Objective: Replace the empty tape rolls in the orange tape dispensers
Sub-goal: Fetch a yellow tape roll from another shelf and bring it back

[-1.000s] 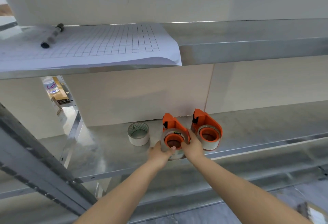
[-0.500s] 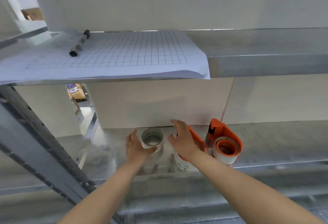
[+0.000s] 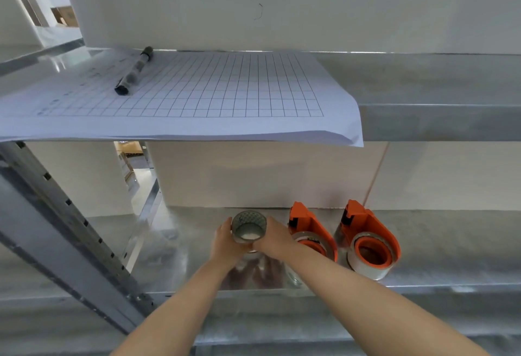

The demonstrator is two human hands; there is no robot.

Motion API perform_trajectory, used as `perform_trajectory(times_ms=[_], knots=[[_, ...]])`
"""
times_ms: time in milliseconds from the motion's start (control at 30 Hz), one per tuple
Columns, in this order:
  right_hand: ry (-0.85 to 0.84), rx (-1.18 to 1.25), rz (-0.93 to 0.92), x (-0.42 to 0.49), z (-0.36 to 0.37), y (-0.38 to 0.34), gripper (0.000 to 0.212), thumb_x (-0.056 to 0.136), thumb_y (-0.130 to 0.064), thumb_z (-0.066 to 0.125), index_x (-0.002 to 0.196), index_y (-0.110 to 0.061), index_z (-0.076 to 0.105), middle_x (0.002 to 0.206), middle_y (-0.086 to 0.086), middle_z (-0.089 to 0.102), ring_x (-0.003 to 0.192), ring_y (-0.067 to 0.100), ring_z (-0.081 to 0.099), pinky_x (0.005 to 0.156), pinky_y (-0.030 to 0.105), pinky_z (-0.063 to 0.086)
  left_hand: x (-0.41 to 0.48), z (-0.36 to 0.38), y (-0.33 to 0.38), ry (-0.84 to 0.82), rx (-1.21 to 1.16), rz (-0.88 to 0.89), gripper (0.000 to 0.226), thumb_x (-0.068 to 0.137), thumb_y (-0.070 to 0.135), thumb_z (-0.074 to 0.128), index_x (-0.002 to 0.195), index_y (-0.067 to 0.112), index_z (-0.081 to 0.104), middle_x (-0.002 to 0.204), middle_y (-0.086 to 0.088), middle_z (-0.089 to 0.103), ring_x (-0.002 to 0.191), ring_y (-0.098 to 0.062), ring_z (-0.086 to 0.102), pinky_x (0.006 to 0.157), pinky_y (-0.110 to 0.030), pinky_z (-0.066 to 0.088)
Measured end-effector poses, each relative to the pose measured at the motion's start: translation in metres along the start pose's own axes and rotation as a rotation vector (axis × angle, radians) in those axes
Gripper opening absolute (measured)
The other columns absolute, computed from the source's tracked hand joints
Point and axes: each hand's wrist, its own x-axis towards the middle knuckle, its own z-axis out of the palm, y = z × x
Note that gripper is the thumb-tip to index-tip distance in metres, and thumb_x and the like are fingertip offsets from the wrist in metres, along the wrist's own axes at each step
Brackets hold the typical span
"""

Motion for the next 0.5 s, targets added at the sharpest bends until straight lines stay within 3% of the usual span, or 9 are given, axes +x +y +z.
perform_trajectory(times_ms=[67,200,400,500], knots=[[0.029,0.026,-0.034,-0.001,0.000,-0.002,0.053,0.073,-0.016,0.068,0.123,-0.009,0.053,0.121,0.010,0.063,0.112,0.024,0.058,0.096,0.034,0.049,-0.003,-0.005,0.001,0.036,-0.009,0.017,0.074,0.054,0.014,0.087,0.120,0.007,0.055,0.121,-0.017,0.057,0.113,-0.033,0.055,0.095,-0.043,0.048],[0.052,0.121,-0.153,-0.015,-0.002,-0.011,0.048,0.074,-0.007,0.063,0.121,-0.009,0.057,0.120,0.010,0.065,0.111,0.021,0.059,0.094,0.028,0.048,-0.011,-0.023,0.003,0.079,0.004,0.046,0.077,0.055,0.023,0.087,0.123,0.009,0.055,0.121,-0.012,0.058,0.110,-0.027,0.056,0.090,-0.031,0.046],[0.151,0.218,-0.231,-0.038,-0.013,-0.020,0.048,0.075,-0.005,0.061,0.123,-0.007,0.051,0.121,0.008,0.061,0.112,0.022,0.057,0.091,0.024,0.046,-0.029,-0.043,0.026,0.077,-0.058,0.155,0.074,0.055,0.029,0.088,0.121,0.013,0.057,0.119,-0.008,0.062,0.107,-0.023,0.059,0.093,-0.041,0.050],[0.228,0.243,-0.254,-0.054,-0.019,-0.011,0.041,0.071,0.001,0.059,0.111,-0.009,0.055,0.105,0.004,0.066,0.096,0.017,0.062,0.077,0.022,0.049,-0.042,-0.040,0.040,0.062,-0.111,0.220,0.063,0.056,0.027,0.087,0.112,0.016,0.062,0.109,-0.001,0.067,0.101,-0.017,0.061,0.079,-0.025,0.049]])
